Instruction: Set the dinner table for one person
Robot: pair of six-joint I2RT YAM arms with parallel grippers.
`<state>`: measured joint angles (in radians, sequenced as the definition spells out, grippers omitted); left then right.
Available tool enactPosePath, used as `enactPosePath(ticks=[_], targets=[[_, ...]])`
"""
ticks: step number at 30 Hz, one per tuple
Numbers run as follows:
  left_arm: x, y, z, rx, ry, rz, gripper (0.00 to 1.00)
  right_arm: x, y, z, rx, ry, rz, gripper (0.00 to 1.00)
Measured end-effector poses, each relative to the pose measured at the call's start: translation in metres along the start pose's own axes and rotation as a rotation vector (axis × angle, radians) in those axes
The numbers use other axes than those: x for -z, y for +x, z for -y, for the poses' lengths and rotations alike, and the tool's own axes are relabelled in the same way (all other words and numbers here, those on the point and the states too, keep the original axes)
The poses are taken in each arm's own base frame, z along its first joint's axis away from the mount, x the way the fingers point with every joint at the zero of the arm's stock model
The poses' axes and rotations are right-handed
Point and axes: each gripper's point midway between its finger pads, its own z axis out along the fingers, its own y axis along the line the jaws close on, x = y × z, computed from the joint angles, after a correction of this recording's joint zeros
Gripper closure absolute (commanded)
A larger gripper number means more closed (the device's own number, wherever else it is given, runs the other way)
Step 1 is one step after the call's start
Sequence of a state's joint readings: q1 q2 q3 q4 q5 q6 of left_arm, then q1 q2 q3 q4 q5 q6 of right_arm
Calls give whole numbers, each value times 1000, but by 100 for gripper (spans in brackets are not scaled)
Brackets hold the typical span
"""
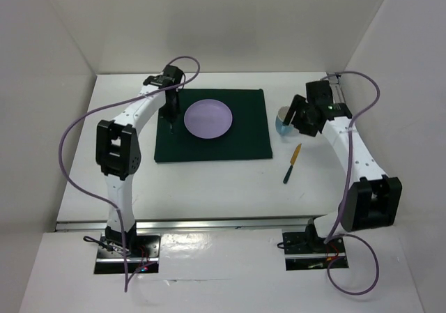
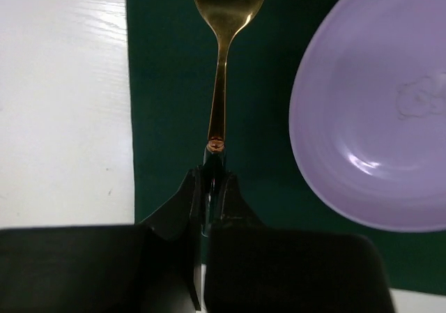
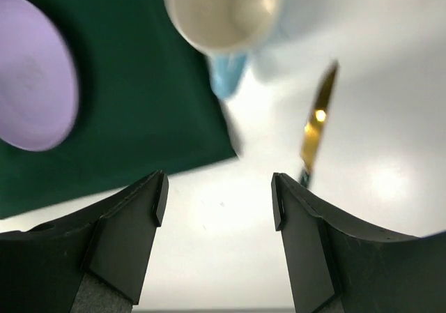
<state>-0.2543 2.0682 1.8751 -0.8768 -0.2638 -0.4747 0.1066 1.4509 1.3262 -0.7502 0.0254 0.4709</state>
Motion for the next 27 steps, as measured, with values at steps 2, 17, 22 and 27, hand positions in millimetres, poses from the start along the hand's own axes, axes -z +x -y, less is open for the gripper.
enactPosePath(ticks=[2, 17, 22, 27], targets=[[-18, 6, 1, -35, -14, -35, 100, 2, 23, 15, -27, 28, -35, 27], [-66, 45, 3, -92, -38, -189, 56, -18, 161, 79, -149, 183, -324, 32], [-67, 45, 5, -91, -25, -190, 19, -29, 174, 83, -170, 191, -350, 39], [-56, 42, 6, -84, -7, -182, 18, -48, 175, 85, -174, 197, -350, 45]])
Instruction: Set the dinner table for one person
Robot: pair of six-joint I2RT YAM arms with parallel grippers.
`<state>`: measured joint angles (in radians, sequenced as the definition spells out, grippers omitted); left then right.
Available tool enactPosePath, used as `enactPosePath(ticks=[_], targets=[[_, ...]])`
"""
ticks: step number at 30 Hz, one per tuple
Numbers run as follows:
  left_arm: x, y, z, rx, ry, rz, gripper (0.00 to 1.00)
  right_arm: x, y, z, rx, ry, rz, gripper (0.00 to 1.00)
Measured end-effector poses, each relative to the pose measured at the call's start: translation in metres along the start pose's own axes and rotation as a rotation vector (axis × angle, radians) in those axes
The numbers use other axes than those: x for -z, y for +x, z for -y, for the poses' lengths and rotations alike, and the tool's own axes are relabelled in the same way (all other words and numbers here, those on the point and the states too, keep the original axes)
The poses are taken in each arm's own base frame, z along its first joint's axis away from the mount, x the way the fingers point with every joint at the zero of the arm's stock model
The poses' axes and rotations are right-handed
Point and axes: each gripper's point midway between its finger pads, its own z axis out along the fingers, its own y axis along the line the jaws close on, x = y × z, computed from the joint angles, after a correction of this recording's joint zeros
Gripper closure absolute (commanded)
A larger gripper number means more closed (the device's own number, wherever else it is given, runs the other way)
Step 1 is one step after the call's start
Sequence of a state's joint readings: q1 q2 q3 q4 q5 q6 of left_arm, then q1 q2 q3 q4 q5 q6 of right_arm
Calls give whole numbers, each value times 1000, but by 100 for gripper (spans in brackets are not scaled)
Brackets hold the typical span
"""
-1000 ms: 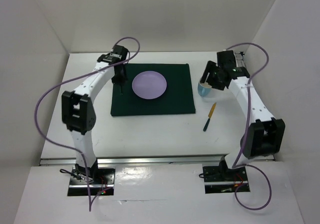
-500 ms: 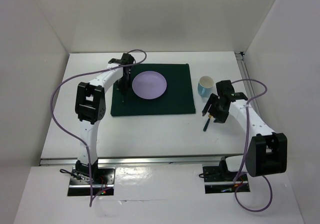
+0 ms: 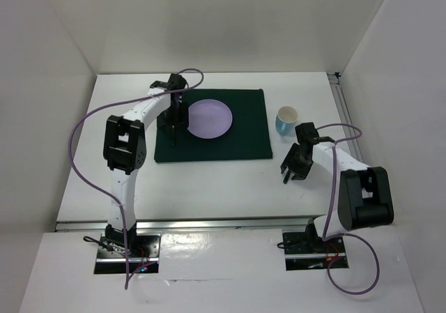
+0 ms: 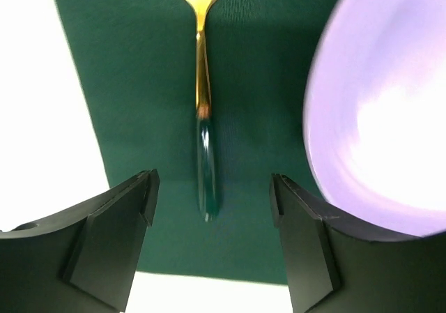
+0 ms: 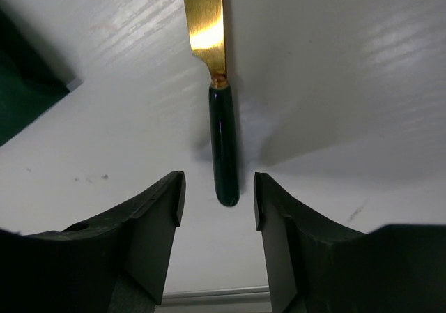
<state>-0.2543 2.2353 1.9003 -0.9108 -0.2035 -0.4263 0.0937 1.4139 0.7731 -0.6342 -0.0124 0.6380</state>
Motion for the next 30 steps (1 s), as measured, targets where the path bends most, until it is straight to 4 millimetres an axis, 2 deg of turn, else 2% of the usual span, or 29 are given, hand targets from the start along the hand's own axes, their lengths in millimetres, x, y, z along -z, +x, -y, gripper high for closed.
enactPosePath(ticks=[2, 4, 5, 8, 9, 15, 17, 19, 22, 24, 26, 28, 30], targets=[[15, -4, 0, 3, 11, 22, 18, -8, -2, 0, 0, 9, -1, 51], [41, -11, 0, 10, 34, 71, 18, -16, -4, 1, 1, 24, 0, 56], [55, -15, 0, 15, 46, 97, 18, -17, -5, 1, 2, 27, 0, 67], [99, -23, 0, 35, 85, 183, 19, -20, -11, -1, -1, 21, 23, 88], [114, -25, 0, 42, 102, 209, 19, -21, -13, -2, -6, 20, 29, 100], [178, -23, -2, 60, 186, 306, 19, -15, -30, 4, -21, 85, 92, 100], [194, -22, -4, 70, 207, 332, 19, -1, -39, 5, -4, 95, 130, 100], [206, -20, -5, 81, 222, 346, 19, 25, -55, -3, 18, 71, 195, 100], [216, -21, -6, 88, 232, 364, 19, 74, -91, -29, 52, -30, 339, 100], [218, -22, -6, 90, 236, 368, 19, 109, -112, -57, 95, -118, 414, 100], [217, -21, -5, 92, 240, 362, 19, 133, -129, -92, 162, -194, 453, 100], [218, -20, -4, 101, 245, 359, 19, 144, -138, -134, 250, -265, 464, 100], [218, -17, -4, 108, 248, 354, 19, 139, -138, -174, 338, -318, 442, 100]])
